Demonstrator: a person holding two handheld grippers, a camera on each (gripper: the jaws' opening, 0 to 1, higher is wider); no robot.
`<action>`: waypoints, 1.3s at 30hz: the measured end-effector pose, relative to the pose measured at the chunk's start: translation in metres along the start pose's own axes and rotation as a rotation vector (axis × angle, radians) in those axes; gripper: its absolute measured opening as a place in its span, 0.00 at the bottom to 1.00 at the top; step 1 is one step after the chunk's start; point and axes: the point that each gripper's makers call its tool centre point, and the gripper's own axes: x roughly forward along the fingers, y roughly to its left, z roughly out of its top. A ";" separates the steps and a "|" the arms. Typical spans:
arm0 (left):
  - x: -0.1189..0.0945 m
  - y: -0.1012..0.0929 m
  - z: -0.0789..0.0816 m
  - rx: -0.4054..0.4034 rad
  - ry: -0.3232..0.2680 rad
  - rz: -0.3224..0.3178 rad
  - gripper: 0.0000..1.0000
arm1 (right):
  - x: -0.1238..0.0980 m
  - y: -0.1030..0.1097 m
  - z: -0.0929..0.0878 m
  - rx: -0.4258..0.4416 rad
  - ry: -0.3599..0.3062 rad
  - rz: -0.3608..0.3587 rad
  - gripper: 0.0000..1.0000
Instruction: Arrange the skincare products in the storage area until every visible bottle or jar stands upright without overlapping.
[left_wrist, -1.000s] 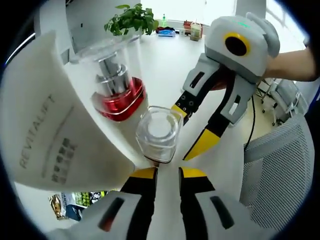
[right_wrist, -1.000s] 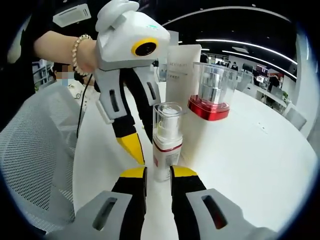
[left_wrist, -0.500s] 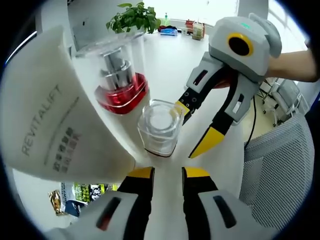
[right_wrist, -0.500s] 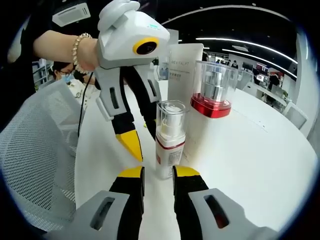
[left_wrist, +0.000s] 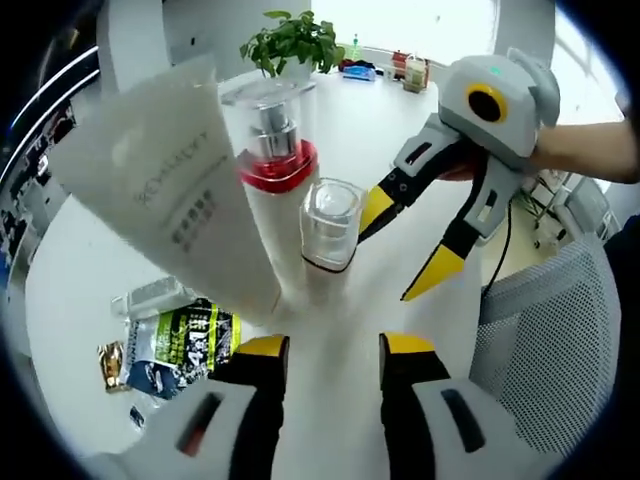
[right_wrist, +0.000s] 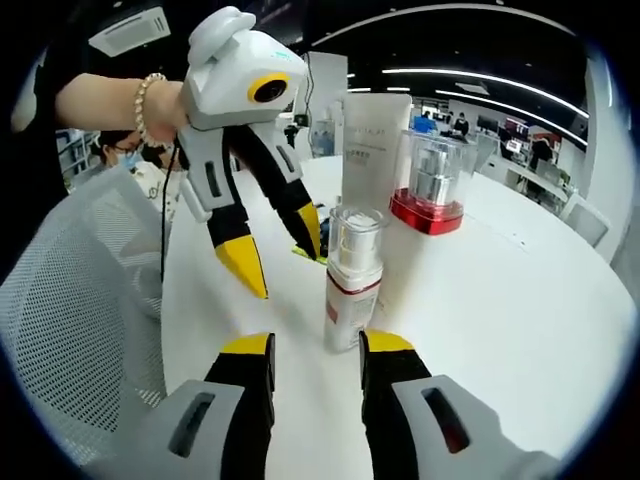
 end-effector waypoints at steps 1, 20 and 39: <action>-0.002 0.001 -0.003 -0.013 -0.005 0.004 0.40 | -0.001 0.001 0.001 0.003 -0.005 -0.004 0.36; -0.050 0.008 -0.049 -0.261 -0.068 0.098 0.46 | -0.017 0.018 0.012 0.061 -0.039 -0.044 0.47; -0.091 0.016 -0.093 -0.423 -0.102 0.171 0.56 | -0.031 0.034 0.015 0.132 -0.056 -0.080 0.58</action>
